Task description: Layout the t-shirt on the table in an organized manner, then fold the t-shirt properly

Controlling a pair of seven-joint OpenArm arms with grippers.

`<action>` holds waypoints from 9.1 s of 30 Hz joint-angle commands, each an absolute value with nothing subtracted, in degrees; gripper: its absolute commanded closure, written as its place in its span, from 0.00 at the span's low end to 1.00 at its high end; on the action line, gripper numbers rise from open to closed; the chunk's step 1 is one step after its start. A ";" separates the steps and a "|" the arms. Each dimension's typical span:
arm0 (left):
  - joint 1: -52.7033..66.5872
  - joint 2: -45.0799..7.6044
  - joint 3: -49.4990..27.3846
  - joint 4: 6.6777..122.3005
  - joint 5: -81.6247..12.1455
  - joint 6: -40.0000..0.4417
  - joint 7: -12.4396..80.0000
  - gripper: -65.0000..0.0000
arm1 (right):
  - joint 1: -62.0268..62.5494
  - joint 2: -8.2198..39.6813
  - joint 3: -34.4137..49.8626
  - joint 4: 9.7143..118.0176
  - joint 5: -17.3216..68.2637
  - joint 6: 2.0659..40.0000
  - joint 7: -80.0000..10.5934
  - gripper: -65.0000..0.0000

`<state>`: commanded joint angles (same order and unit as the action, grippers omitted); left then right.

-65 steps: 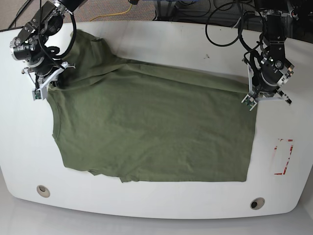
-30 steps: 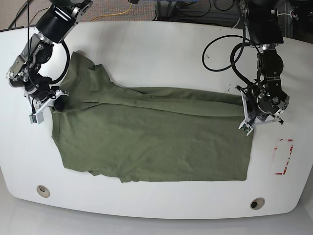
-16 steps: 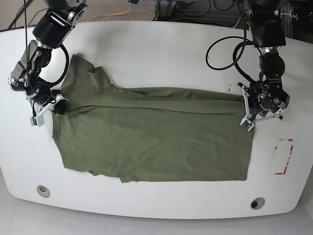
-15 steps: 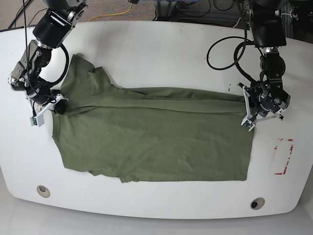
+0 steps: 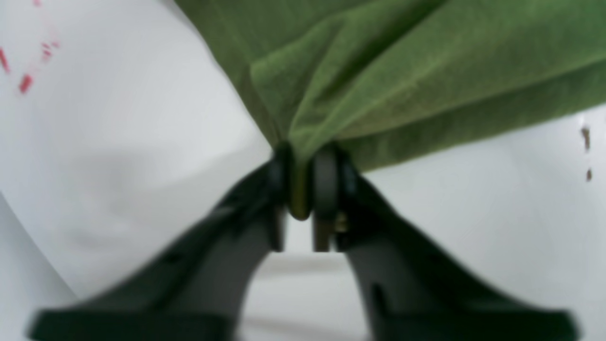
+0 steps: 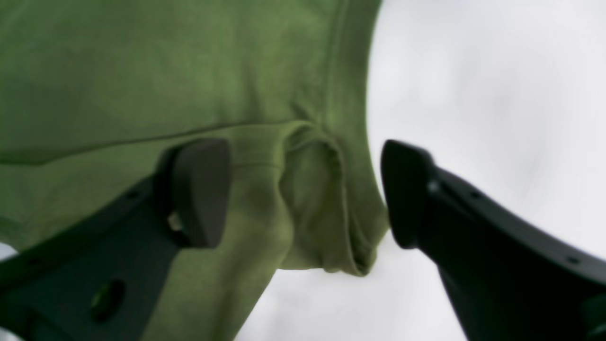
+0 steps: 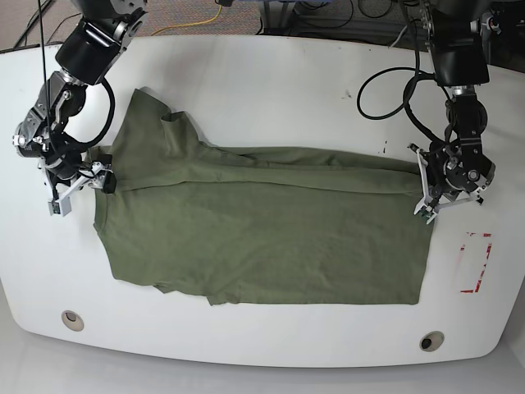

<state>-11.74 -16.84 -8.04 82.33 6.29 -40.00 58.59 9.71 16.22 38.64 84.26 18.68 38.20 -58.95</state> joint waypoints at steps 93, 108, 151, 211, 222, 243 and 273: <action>-3.74 -22.11 -8.13 102.11 6.20 -40.00 67.82 0.45 | 22.02 8.48 26.51 76.26 26.24 40.00 -60.70 0.99; -3.65 -22.11 -8.13 102.11 6.20 -40.00 67.74 0.45 | 21.58 11.21 25.71 80.48 22.73 40.00 -59.82 0.10; -7.43 -16.84 -16.31 98.59 5.93 -40.00 63.96 0.43 | 3.30 24.92 26.07 67.74 22.20 40.00 -41.80 1.00; -7.60 -15.52 -15.34 71.16 0.31 -40.00 50.24 0.99 | 1.10 23.78 26.07 70.73 22.81 40.00 -42.07 0.98; 6.55 -15.78 -15.43 88.13 0.40 -40.00 50.42 0.99 | -9.19 19.56 31.78 84.35 22.73 40.00 -48.22 0.98; 29.14 -18.59 -17.27 108.18 0.31 -40.00 56.48 0.99 | -28.79 12.62 40.40 104.92 22.73 40.00 -55.96 0.98; 28.53 -25.36 -24.92 110.90 -0.04 -40.00 60.35 0.44 | -29.32 13.49 45.32 112.84 22.29 40.00 -55.96 0.40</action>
